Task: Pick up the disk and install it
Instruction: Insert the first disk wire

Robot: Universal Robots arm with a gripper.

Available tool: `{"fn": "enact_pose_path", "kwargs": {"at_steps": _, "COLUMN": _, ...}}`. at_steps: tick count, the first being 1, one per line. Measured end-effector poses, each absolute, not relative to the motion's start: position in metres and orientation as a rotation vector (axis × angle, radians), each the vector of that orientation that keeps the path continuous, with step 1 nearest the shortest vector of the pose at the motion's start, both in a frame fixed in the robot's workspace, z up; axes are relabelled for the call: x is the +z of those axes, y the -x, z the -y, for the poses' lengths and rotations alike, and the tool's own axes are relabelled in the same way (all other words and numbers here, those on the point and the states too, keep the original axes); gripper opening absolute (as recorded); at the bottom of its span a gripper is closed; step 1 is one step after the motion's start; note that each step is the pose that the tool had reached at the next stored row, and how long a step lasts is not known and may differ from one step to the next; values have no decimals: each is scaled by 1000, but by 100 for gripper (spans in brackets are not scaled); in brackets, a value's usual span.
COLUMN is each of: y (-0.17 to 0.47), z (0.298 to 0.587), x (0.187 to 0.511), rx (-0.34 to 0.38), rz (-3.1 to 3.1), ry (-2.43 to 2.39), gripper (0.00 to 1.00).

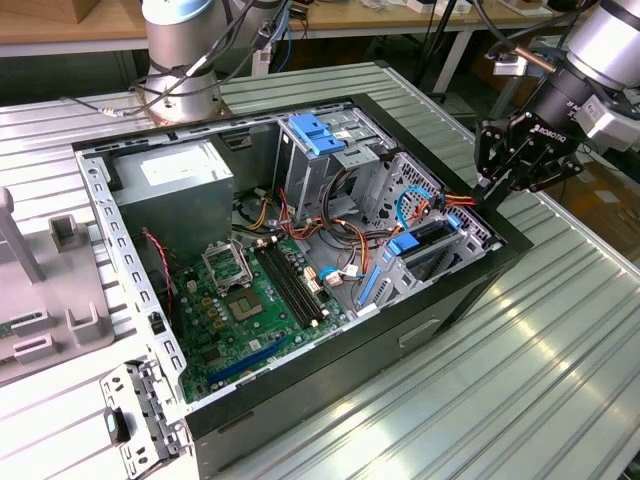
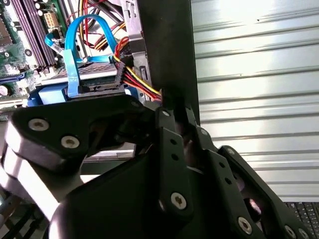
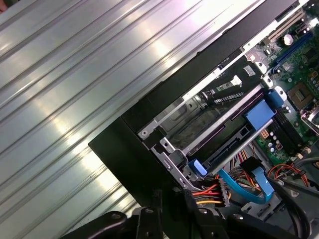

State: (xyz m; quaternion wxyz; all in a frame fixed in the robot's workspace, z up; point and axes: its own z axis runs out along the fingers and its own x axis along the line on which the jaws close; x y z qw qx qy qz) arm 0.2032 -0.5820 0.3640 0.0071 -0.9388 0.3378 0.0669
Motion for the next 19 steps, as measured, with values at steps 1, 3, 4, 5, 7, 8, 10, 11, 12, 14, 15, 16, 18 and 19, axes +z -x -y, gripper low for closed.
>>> {"fn": "enact_pose_path", "kwargs": {"at_steps": 1, "y": -203, "z": 582, "x": 364, "rx": 209, "rz": -1056, "ry": 2937, "gripper": 18}}
{"fn": "enact_pose_path", "kwargs": {"at_steps": 3, "y": -203, "z": 582, "x": 364, "rx": 209, "rz": -1056, "ry": 2936, "gripper": 17}}
{"fn": "enact_pose_path", "kwargs": {"at_steps": 4, "y": -203, "z": 582, "x": 364, "rx": 209, "rz": -1056, "ry": 2936, "gripper": 17}}
{"fn": "enact_pose_path", "kwargs": {"at_steps": 5, "y": -203, "z": 582, "x": 364, "rx": 209, "rz": -1056, "ry": 2936, "gripper": 17}}
{"fn": "enact_pose_path", "kwargs": {"at_steps": 7, "y": -203, "z": 582, "x": 364, "rx": 209, "rz": -1056, "ry": 2936, "gripper": 17}}
{"fn": "enact_pose_path", "kwargs": {"at_steps": 8, "y": -203, "z": 582, "x": 364, "rx": 209, "rz": -1056, "ry": 2936, "gripper": 17}}
{"fn": "enact_pose_path", "kwargs": {"at_steps": 10, "y": -202, "z": 582, "x": 364, "rx": 209, "rz": -1056, "ry": 2936, "gripper": 17}}
{"fn": "enact_pose_path", "kwargs": {"at_steps": 11, "y": -202, "z": 582, "x": 364, "rx": 209, "rz": -1056, "ry": 2936, "gripper": 17}}
{"fn": "enact_pose_path", "kwargs": {"at_steps": 12, "y": -202, "z": 582, "x": 365, "rx": 209, "rz": -1056, "ry": 2936, "gripper": 17}}
{"fn": "enact_pose_path", "kwargs": {"at_steps": 14, "y": -200, "z": 582, "x": 366, "rx": 210, "rz": -1055, "ry": 2934, "gripper": 17}}
{"fn": "enact_pose_path", "kwargs": {"at_steps": 15, "y": -199, "z": 582, "x": 366, "rx": 210, "rz": -1055, "ry": 2934, "gripper": 17}}
{"fn": "enact_pose_path", "kwargs": {"at_steps": 16, "y": -198, "z": 581, "x": 366, "rx": 210, "rz": -1055, "ry": 2933, "gripper": 17}}
{"fn": "enact_pose_path", "kwargs": {"at_steps": 18, "y": -194, "z": 581, "x": 366, "rx": 212, "rz": -1053, "ry": 2930, "gripper": 17}}
{"fn": "enact_pose_path", "kwargs": {"at_steps": 19, "y": -191, "z": 581, "x": 366, "rx": 213, "rz": -1052, "ry": 2928, "gripper": 17}}
